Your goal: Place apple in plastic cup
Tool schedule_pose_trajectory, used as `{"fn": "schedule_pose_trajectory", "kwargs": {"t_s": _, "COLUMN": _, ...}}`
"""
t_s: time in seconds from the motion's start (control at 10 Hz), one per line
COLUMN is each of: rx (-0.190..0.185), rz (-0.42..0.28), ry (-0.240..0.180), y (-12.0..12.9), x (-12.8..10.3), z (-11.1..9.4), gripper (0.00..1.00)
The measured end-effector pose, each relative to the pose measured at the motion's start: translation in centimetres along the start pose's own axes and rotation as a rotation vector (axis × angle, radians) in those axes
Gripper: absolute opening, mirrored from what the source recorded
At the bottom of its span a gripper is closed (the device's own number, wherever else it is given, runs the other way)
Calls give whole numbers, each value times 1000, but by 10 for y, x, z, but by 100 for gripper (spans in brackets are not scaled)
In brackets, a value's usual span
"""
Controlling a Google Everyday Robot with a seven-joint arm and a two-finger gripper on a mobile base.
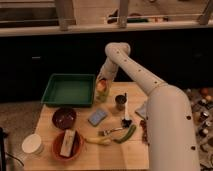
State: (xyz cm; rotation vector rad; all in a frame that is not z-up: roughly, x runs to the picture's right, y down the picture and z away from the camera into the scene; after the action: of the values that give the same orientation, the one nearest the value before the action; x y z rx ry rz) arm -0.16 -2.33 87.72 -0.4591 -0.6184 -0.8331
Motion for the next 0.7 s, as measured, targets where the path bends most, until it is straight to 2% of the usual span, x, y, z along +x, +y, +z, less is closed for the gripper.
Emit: {"fn": "schedule_pose_trajectory", "kwargs": {"t_s": 0.7, "rx": -1, "rz": 1, "ry": -7, "y": 1, "x": 0, "z": 0, "gripper": 80}}
